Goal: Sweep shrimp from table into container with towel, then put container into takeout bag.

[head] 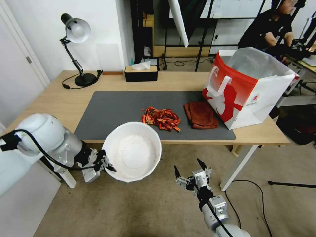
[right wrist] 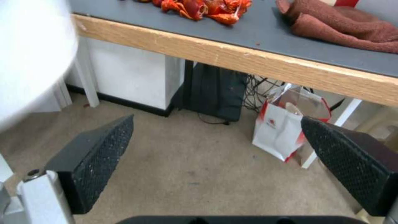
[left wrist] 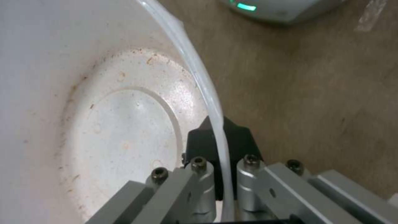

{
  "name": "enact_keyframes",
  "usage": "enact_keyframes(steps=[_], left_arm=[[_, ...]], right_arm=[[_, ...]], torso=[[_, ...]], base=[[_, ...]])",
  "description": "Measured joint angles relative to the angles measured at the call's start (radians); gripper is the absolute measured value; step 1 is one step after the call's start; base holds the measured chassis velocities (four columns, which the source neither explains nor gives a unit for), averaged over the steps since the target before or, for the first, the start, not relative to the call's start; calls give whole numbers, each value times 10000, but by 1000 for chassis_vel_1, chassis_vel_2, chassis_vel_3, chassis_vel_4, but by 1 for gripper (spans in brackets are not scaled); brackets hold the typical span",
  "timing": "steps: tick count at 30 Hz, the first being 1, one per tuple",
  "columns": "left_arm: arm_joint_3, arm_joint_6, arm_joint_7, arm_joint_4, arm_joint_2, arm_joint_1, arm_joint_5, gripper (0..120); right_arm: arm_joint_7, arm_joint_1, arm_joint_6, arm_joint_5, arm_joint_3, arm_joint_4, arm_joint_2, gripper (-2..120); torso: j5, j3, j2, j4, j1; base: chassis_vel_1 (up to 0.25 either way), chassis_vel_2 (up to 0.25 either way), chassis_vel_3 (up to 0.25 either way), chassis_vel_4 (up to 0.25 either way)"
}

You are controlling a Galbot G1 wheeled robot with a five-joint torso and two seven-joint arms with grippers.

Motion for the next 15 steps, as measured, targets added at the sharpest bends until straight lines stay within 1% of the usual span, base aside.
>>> enact_keyframes(steps=[1,5,6,8,10,13,14,15], left_arm=[[0,0,0,0,0,0,0,0],[-84,-80,76,-229,-167,996,276,0],[-84,-80,76,-229,-167,996,276,0],[-82,-116,83,-239,-324,1306,449,0],[-59,-132,88,-205,-399,1372,527,0],[64,-201,134,49,-615,1393,668,0],[130,-244,162,234,-729,1347,751,0],[130,-244,162,234,-729,1347,751,0]], right_arm=[[0,0,0,0,0,0,0,100],[8,-13,0,-65,-2,1,75,100],[8,-13,0,-65,-2,1,75,100],[16,-26,0,-98,-4,1,100,100],[16,-31,0,-103,-5,1,109,100],[18,-67,-2,-127,-3,13,120,100],[18,-91,-5,-142,-1,49,122,100],[18,-91,-5,-142,-1,49,122,100]], torso=[[0,0,0,0,0],[0,-1,0,4,0],[0,-1,0,4,0],[0,-1,0,4,0],[1,0,0,2,-1],[0,0,0,1,-1],[1,0,0,1,-1],[1,0,0,1,-1]], base=[[0,0,0,0],[0,0,0,0],[0,0,0,0],[0,0,0,0],[0,0,0,0],[0,0,0,0],[0,0,0,0],[0,0,0,0]])
